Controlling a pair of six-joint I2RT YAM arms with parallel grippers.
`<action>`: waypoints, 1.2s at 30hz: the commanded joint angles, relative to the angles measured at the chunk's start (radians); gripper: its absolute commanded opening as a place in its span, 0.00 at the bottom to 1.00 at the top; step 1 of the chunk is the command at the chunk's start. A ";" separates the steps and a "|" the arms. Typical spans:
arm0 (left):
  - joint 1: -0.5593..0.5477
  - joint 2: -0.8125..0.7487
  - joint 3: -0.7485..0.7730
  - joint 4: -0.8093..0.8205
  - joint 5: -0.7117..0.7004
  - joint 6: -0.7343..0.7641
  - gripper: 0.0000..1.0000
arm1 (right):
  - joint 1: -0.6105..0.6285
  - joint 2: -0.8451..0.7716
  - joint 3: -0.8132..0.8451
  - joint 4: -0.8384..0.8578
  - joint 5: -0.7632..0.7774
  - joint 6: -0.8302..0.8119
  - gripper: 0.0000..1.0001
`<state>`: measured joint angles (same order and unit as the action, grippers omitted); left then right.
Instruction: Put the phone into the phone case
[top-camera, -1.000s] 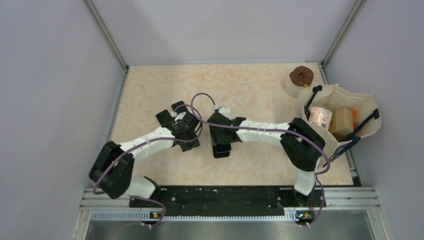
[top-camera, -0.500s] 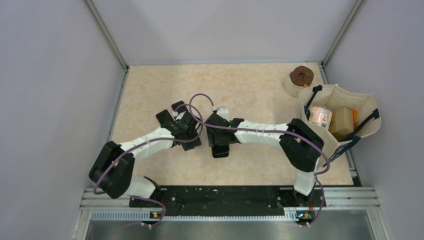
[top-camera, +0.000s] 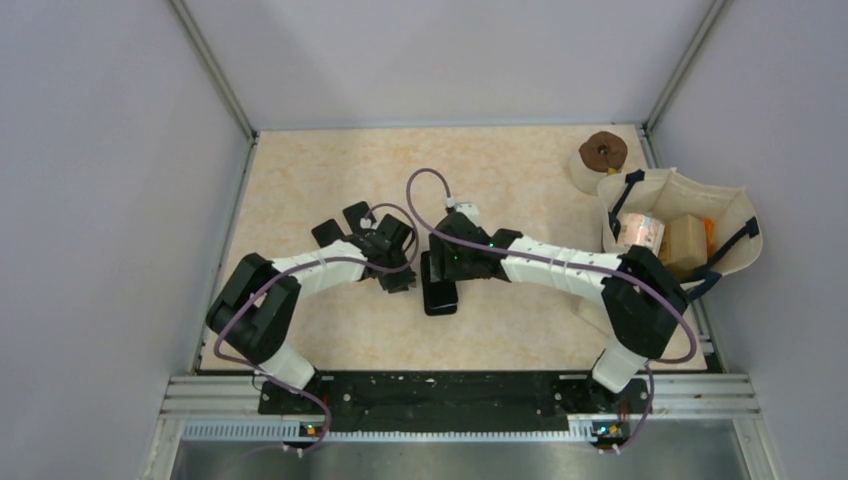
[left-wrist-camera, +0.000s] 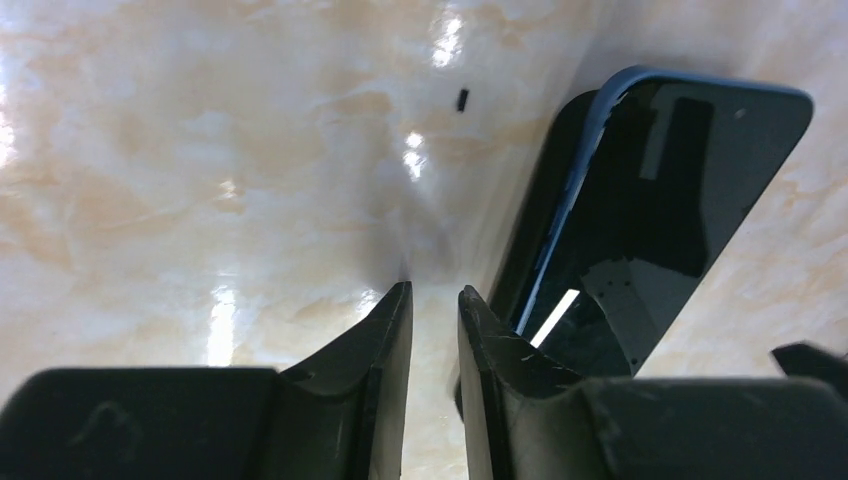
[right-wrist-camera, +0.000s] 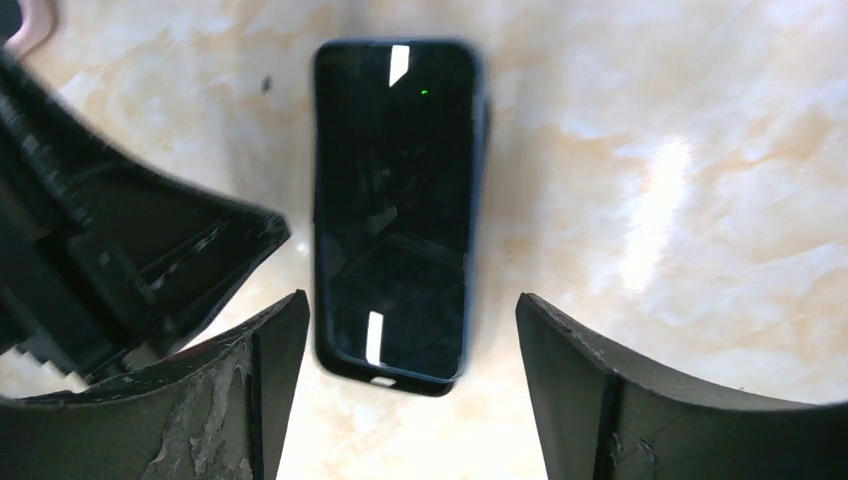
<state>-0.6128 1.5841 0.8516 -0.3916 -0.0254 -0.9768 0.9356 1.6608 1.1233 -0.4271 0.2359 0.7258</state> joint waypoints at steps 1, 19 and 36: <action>0.000 0.045 0.045 0.035 0.015 -0.023 0.28 | -0.096 -0.022 -0.010 0.082 -0.085 -0.079 0.74; -0.008 0.122 0.072 0.062 0.020 -0.034 0.10 | -0.037 0.042 -0.087 0.161 -0.191 -0.053 0.41; -0.013 -0.002 0.036 -0.028 -0.042 0.013 0.15 | -0.145 -0.042 0.007 0.095 -0.178 -0.133 0.48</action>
<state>-0.6170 1.6699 0.9268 -0.3557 0.0059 -0.9909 0.9089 1.6424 1.0050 -0.3500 0.0834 0.6868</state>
